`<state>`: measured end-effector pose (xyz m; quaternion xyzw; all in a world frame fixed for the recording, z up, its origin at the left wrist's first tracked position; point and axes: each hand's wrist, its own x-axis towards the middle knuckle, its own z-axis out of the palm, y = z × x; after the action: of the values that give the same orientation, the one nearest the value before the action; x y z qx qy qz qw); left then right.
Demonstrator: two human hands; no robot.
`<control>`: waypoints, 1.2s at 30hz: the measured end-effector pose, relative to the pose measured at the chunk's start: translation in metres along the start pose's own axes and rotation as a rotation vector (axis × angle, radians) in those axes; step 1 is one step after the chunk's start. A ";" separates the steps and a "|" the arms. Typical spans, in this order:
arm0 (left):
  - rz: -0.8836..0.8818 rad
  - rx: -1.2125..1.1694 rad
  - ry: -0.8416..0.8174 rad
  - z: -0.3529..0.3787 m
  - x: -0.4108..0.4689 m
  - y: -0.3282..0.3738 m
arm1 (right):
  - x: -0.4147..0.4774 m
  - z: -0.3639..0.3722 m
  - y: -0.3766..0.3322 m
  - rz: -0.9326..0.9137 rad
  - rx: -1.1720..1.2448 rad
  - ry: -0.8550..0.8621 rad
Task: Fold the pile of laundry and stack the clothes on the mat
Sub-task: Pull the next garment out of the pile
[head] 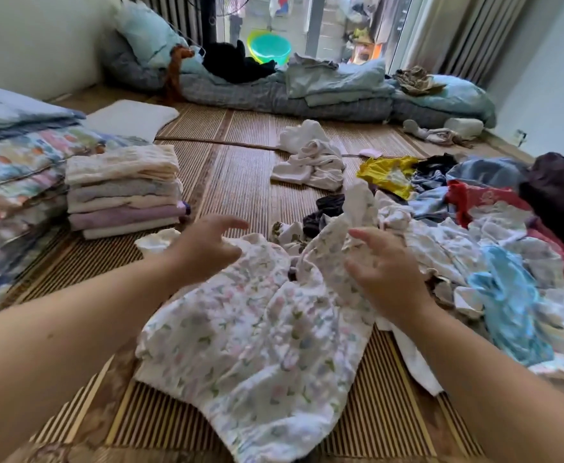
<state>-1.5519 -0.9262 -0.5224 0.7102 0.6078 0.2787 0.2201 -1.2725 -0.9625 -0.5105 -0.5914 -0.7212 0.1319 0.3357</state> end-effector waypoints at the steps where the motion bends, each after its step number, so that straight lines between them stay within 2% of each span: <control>1: 0.061 0.017 -0.058 -0.002 -0.016 -0.004 | -0.016 0.004 -0.007 -0.072 -0.010 -0.059; 3: 0.138 0.080 -0.236 -0.006 -0.051 -0.013 | -0.051 0.014 -0.020 -0.157 0.035 -0.257; 7: 0.136 0.151 -0.673 -0.002 -0.112 -0.030 | -0.116 0.046 -0.036 -0.359 0.087 -0.674; 8: 0.166 0.248 -0.733 0.001 -0.121 -0.034 | -0.126 0.053 -0.037 -0.380 0.071 -0.732; 10: 0.232 0.464 -0.753 0.005 -0.130 -0.044 | -0.138 0.062 -0.035 -0.368 0.024 -0.785; 13: 0.187 0.623 -0.663 0.003 -0.131 -0.049 | -0.141 0.065 -0.035 -0.365 -0.108 -0.717; 16: 0.181 0.715 -0.502 -0.002 -0.133 -0.049 | -0.140 0.065 -0.041 -0.319 -0.173 -0.622; 18: 0.190 0.738 -0.412 -0.009 -0.135 -0.049 | -0.133 0.060 -0.047 -0.108 -0.002 -0.552; 20: 0.133 0.618 -0.344 -0.022 -0.132 -0.042 | -0.120 0.047 -0.055 0.102 0.231 -0.429; 21: 0.122 0.557 -0.299 -0.033 -0.129 -0.035 | -0.110 0.036 -0.060 0.141 0.307 -0.367; 23: 0.170 0.477 -0.228 -0.060 -0.122 -0.013 | -0.085 0.010 -0.077 0.157 0.419 -0.271; 26: 0.237 0.440 -0.211 -0.106 -0.105 0.039 | -0.038 -0.032 -0.113 0.177 0.487 -0.074; 28: 0.193 0.395 -0.169 -0.138 -0.093 0.079 | -0.009 -0.060 -0.141 0.188 0.480 0.057; 30: 0.138 0.379 -0.048 -0.166 -0.083 0.116 | 0.012 -0.088 -0.164 0.177 0.441 0.155; 31: 0.102 0.323 0.016 -0.179 -0.078 0.133 | 0.020 -0.100 -0.176 0.181 0.454 0.193; 33: -0.040 -0.001 0.139 -0.197 -0.068 0.162 | 0.030 -0.117 -0.198 0.142 0.447 0.229; 35: -0.198 -0.352 0.153 -0.206 -0.066 0.190 | 0.034 -0.124 -0.220 0.065 0.387 0.292; 36: -0.215 -0.458 0.120 -0.209 -0.066 0.203 | 0.035 -0.127 -0.230 0.060 0.428 0.336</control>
<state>-1.5471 -1.0300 -0.2423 0.5554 0.6128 0.4257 0.3671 -1.3691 -1.0172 -0.2700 -0.5418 -0.5931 0.1911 0.5641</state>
